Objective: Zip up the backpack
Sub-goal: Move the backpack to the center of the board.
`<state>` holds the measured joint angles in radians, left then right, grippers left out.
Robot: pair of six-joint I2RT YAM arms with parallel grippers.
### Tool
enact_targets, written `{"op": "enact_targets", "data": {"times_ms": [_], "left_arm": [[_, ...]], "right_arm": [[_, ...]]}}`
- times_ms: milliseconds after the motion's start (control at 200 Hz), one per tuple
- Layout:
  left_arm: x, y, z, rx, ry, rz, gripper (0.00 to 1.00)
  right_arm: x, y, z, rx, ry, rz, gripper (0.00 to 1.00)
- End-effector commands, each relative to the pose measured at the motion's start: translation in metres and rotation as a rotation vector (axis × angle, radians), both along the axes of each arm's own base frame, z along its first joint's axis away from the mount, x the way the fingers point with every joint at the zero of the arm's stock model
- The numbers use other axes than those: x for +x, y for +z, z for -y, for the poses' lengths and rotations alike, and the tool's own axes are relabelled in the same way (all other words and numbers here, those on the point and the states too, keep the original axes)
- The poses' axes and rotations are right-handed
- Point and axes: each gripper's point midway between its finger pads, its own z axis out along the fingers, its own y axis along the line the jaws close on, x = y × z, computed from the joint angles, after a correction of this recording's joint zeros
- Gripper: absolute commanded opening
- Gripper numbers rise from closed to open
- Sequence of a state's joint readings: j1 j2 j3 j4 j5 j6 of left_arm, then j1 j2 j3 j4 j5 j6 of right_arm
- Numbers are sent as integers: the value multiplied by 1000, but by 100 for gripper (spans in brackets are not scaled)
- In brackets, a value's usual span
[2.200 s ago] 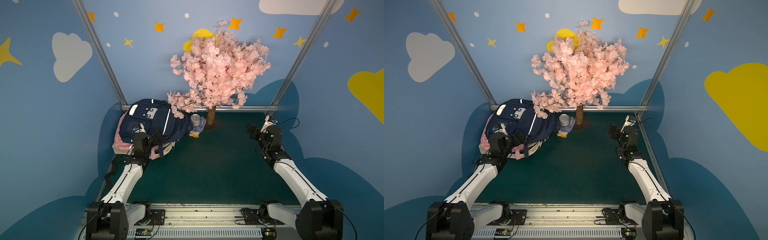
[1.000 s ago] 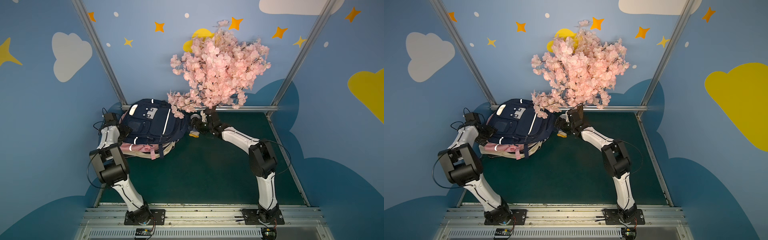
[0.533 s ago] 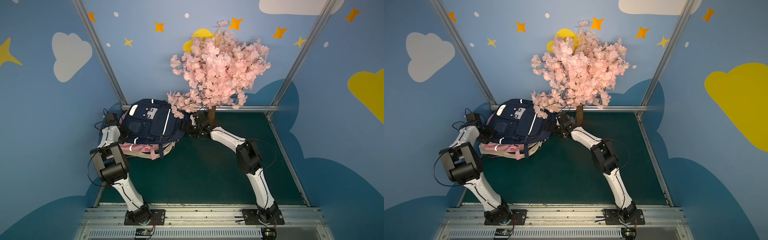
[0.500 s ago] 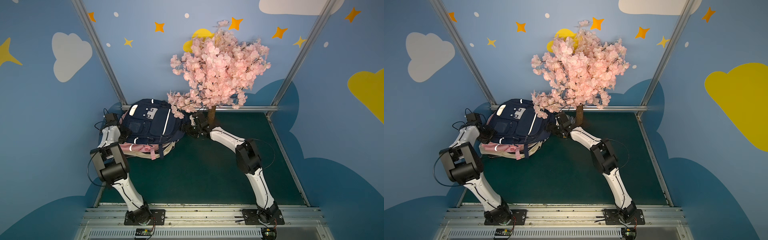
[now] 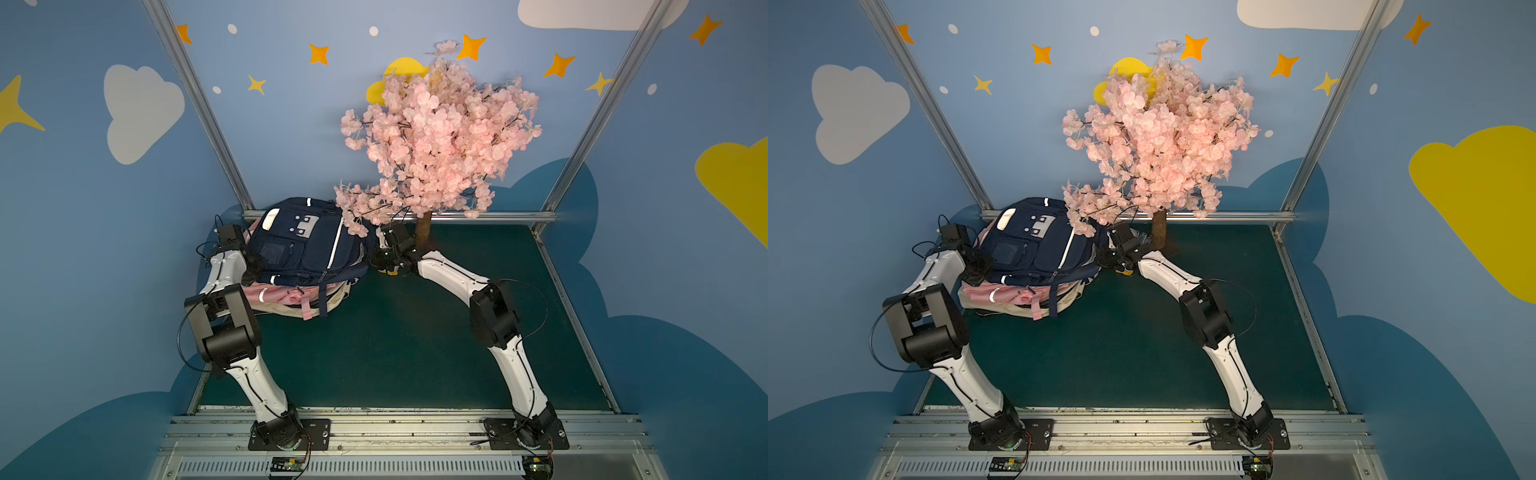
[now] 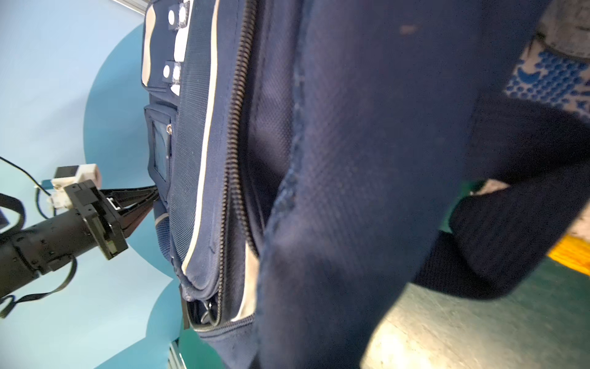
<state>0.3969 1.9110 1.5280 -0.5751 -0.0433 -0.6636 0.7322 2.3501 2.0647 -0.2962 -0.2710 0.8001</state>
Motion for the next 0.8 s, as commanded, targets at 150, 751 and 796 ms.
{"op": "enact_targets", "data": {"times_ms": [150,751,796], "left_arm": [[-10,102,71,-7,-144,221,2],[-157,110,221,-36,-468,321,2],[-160,95,238,-85,-512,316,2]], "right_arm": [[-26,89,-1,56,80,161,0],[-168,82,129,-55,80,255,0],[-179,72,147,-73,53,244,0]]}}
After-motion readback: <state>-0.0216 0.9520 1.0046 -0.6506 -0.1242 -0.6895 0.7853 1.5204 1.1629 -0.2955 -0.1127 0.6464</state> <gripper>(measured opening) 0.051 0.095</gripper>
